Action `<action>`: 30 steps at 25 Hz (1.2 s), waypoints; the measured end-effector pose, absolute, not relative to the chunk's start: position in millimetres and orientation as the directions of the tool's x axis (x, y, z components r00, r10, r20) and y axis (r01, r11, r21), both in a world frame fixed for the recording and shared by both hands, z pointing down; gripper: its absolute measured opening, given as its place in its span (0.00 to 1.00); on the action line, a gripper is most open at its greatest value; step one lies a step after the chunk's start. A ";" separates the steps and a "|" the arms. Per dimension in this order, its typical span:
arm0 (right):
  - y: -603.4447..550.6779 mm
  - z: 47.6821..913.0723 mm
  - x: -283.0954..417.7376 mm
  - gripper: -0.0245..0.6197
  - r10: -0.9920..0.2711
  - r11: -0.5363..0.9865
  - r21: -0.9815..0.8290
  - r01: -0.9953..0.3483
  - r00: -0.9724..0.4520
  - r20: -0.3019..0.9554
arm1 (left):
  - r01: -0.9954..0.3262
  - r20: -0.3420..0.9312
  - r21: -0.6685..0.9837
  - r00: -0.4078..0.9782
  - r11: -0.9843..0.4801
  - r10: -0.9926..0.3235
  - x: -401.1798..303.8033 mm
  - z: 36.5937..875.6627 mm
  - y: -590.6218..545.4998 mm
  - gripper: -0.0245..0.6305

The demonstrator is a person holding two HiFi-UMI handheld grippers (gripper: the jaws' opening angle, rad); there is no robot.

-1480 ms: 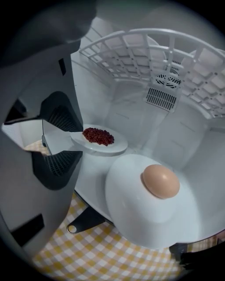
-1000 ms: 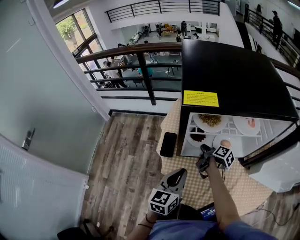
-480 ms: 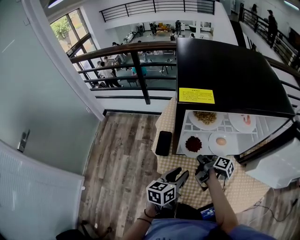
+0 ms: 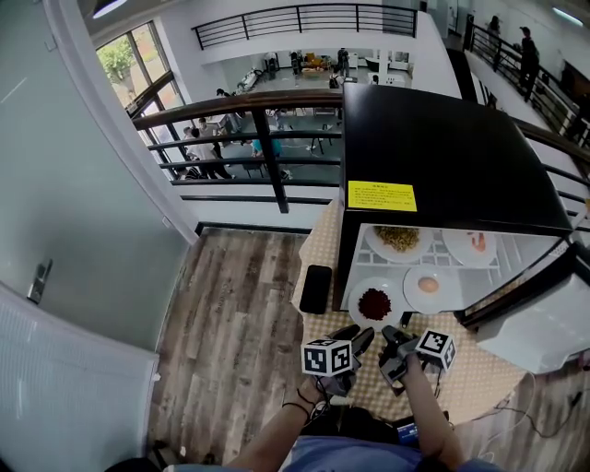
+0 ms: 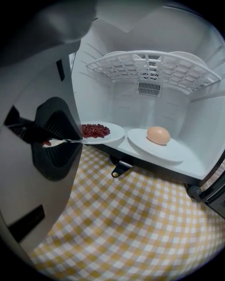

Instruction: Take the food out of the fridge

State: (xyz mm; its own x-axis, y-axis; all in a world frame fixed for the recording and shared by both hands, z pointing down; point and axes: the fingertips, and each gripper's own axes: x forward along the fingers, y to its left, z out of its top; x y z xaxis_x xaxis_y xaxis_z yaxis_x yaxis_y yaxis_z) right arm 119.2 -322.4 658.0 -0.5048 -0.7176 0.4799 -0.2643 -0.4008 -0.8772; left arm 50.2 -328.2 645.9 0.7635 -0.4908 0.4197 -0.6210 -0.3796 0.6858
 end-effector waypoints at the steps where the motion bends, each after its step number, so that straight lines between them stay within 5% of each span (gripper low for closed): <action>1: -321.9 658.3 118.6 0.09 -0.716 -0.397 -0.877 -0.271 -0.506 0.480 | -0.617 0.413 0.702 0.760 -0.357 -0.501 50.8 647.7 -332.8 0.30; 7: -319.2 655.4 118.7 0.09 -0.723 -0.389 -0.883 -0.262 -0.507 0.469 | -0.618 0.404 0.737 0.728 -0.275 -0.554 55.2 651.0 -354.6 0.30; 11: -318.7 649.5 119.7 0.09 -0.729 -0.369 -0.889 -0.271 -0.509 0.458 | -0.588 0.378 0.770 0.734 -0.248 -0.564 53.1 647.7 -356.4 0.21; 20: -295.2 615.2 108.9 0.10 -0.704 -0.240 -0.882 -0.406 -0.552 0.446 | -0.472 0.268 0.855 0.757 -0.216 -0.596 42.9 615.6 -329.4 0.16; 30: -257.2 562.2 87.0 0.11 -0.706 -0.078 -0.870 -0.486 -0.590 0.393 | -0.408 0.180 0.870 0.784 -0.275 -0.594 18.0 566.4 -288.3 0.15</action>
State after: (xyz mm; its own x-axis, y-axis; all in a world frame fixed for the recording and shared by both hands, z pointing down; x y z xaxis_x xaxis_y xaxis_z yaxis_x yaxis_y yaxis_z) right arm 87.0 -257.2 562.2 -0.5898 -0.7056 0.3927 -0.4861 -0.0781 -0.8704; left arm 18.0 -288.3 566.4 0.7843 -0.5935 0.1804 -0.4084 -0.2751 0.8703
